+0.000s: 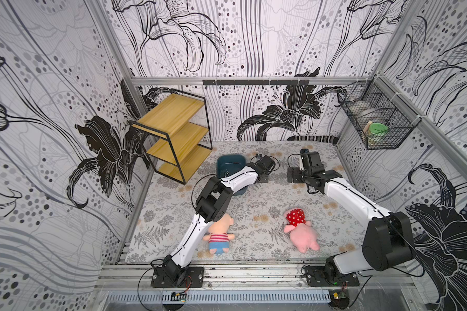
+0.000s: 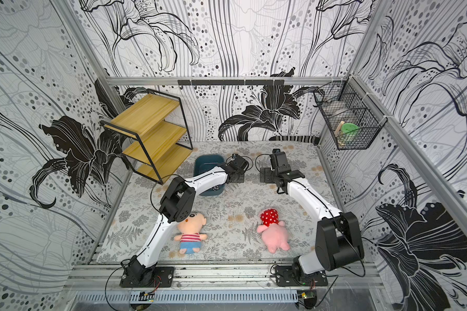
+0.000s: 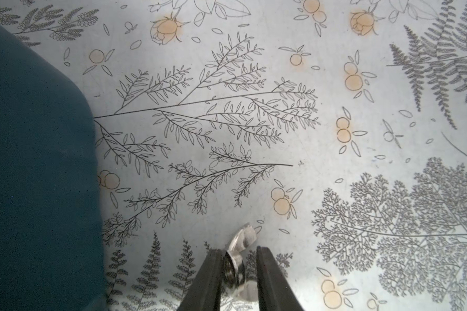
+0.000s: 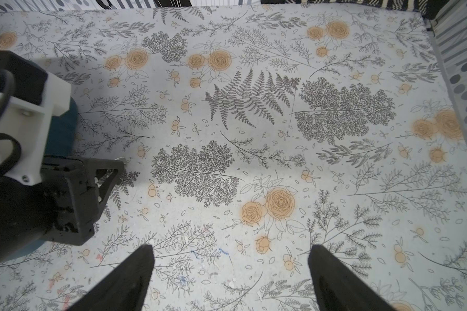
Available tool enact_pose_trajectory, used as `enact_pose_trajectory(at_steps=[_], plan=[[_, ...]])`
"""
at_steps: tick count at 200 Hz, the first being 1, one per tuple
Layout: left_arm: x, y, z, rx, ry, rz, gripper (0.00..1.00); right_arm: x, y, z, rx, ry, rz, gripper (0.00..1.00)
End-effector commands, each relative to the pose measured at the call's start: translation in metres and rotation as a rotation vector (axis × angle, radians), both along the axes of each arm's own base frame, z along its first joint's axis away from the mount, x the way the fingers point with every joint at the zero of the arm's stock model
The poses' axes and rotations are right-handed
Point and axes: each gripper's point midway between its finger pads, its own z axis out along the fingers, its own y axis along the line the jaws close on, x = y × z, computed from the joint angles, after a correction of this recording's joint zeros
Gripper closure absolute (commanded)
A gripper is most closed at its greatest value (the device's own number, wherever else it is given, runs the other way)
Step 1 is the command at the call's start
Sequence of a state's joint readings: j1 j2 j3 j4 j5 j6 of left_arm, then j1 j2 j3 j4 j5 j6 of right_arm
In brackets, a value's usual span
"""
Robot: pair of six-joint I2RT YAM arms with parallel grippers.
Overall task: Take out the wing nut from the storage box
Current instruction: Place the wing nut at the center of the board, then pick up the wing nut from the storage box.
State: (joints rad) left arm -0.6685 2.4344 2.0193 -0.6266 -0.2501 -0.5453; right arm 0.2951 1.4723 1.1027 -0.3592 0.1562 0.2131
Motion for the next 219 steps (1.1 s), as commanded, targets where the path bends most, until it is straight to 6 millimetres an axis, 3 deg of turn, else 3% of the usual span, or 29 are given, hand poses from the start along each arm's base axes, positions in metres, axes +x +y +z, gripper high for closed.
enact_pose_trajectory(at_steps=[1, 53, 89, 117, 140, 182, 219], plan=[[0.009, -0.007, 0.061, -0.082, -0.091, -0.004, 0.71, 0.004, 0.007, 0.008, 0.007, -0.007, 0.019, 0.04], [0.015, 0.027, 0.114, -0.111, -0.170, 0.046, 0.70, 0.005, 0.014, 0.003, 0.007, 0.006, 0.041, 0.04], [0.020, 0.076, 0.132, -0.097, -0.203, 0.122, 0.70, 0.005, 0.020, 0.002, 0.003, 0.011, 0.056, 0.04], [0.023, 0.119, 0.118, -0.071, -0.186, 0.189, 0.70, 0.004, 0.024, 0.002, 0.002, 0.011, 0.068, 0.04], [0.025, 0.140, 0.102, -0.061, -0.163, 0.219, 0.70, 0.002, 0.028, 0.001, 0.000, 0.013, 0.079, 0.05], [0.035, 0.160, 0.070, -0.029, -0.128, 0.261, 0.71, 0.002, 0.035, 0.000, 0.002, 0.016, 0.092, 0.04], [0.048, 0.161, 0.050, 0.000, -0.104, 0.277, 0.72, 0.001, 0.043, -0.001, -0.005, 0.022, 0.104, 0.04]])
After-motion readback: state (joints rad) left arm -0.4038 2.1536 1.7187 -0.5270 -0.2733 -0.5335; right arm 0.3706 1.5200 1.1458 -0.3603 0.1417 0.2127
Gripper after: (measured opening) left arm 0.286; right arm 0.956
